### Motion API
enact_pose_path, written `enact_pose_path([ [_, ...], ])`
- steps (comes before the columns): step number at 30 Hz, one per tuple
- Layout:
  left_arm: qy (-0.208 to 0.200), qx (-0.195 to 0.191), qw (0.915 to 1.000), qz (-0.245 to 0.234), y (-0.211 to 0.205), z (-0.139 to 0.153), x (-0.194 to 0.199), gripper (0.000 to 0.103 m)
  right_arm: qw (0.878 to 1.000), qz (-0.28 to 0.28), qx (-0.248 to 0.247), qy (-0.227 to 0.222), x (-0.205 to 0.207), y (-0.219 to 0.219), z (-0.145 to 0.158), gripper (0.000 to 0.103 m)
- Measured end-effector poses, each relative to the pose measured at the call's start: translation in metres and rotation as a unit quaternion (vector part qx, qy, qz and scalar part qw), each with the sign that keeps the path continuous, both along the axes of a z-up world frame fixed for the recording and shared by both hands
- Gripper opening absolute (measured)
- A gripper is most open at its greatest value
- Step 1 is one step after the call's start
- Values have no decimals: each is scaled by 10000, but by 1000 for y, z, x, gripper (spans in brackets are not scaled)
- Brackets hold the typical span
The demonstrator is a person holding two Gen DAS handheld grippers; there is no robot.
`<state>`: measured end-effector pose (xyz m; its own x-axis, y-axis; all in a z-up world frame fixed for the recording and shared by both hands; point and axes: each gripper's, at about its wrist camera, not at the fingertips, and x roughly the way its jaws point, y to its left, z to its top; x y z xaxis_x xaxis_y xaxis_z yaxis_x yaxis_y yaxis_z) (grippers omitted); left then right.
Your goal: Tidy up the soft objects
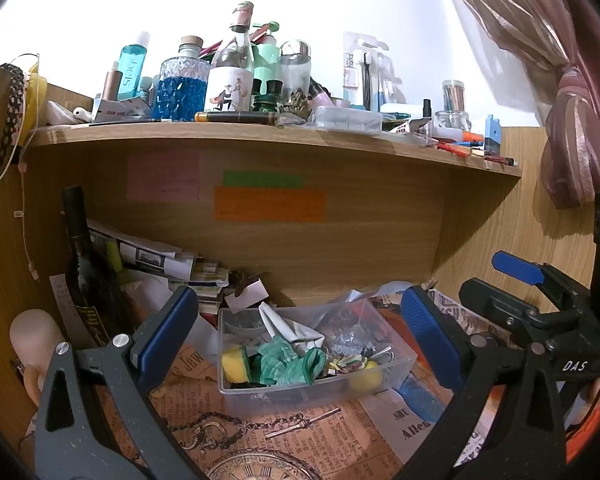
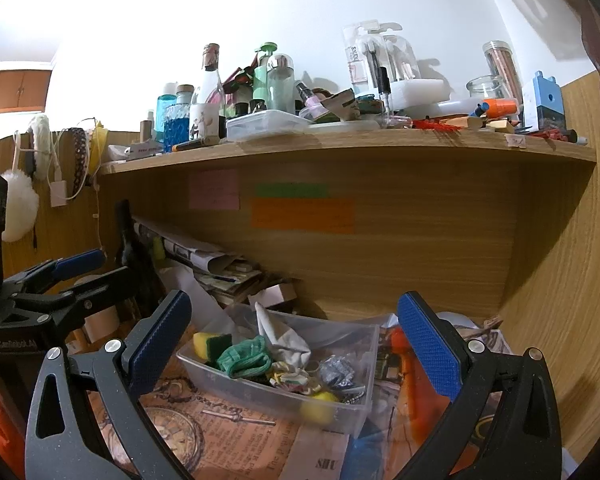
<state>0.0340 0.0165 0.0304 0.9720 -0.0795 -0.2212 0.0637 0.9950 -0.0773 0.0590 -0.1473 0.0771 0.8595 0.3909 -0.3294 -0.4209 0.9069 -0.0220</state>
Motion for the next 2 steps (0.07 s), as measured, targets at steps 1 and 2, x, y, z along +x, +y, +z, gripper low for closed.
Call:
enact_pose_path([
  [1, 9, 10, 10000, 6, 0, 0, 1, 103, 10000, 1, 0, 6, 0, 0, 0, 103],
  [2, 17, 16, 10000, 6, -1, -1, 1, 103, 10000, 2, 1, 15, 1, 0, -1, 103],
])
